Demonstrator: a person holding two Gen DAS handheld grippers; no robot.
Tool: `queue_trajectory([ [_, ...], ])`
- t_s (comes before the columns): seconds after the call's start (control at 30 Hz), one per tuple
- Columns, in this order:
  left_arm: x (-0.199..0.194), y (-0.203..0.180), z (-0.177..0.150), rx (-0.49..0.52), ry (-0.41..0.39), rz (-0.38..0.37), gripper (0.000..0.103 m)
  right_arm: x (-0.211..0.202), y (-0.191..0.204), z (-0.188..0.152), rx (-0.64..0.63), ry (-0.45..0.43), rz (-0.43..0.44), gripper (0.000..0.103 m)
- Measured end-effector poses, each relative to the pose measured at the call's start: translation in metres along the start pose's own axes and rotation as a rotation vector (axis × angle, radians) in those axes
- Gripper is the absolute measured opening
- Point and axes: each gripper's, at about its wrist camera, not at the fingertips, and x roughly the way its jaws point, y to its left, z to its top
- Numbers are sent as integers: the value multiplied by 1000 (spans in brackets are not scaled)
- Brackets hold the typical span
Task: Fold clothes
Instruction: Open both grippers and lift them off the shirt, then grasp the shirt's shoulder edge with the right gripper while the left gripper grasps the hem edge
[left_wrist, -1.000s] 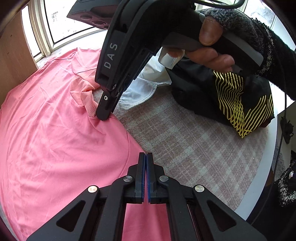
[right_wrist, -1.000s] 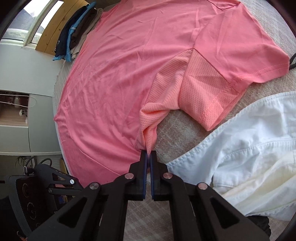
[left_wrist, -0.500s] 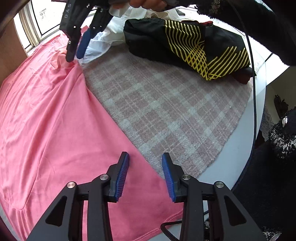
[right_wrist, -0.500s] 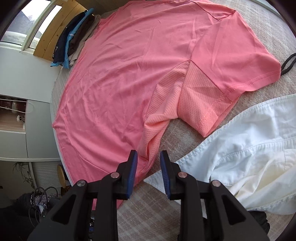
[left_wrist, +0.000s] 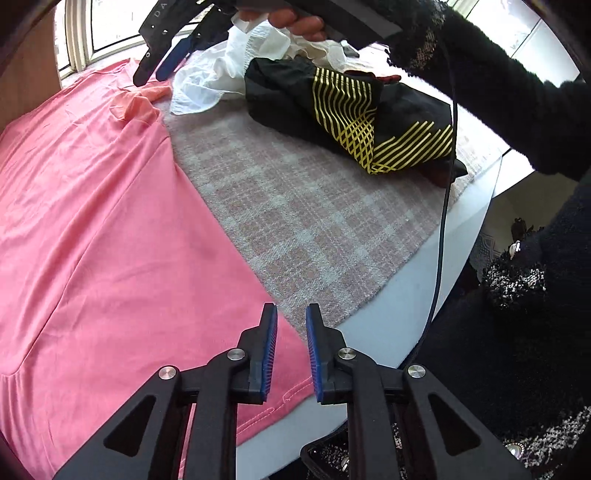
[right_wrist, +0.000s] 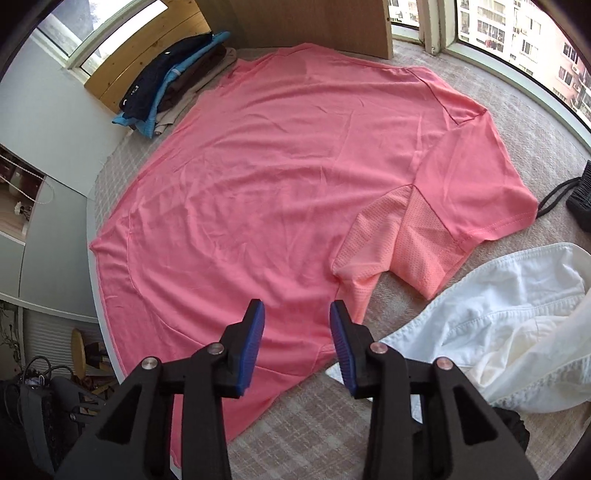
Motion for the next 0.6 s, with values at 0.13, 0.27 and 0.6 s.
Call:
queue_trajectory([
  [0.13, -39, 51, -42, -127, -41, 109, 23, 44, 20, -8, -32, 110, -56, 37],
  [0.27, -76, 126, -90, -305, -59, 264, 24, 30, 19, 1, 39, 121, -103, 37],
  [0.6, -167, 309, -205, -585, -179, 538, 33, 24, 145, 185, -4, -141, -120, 42],
])
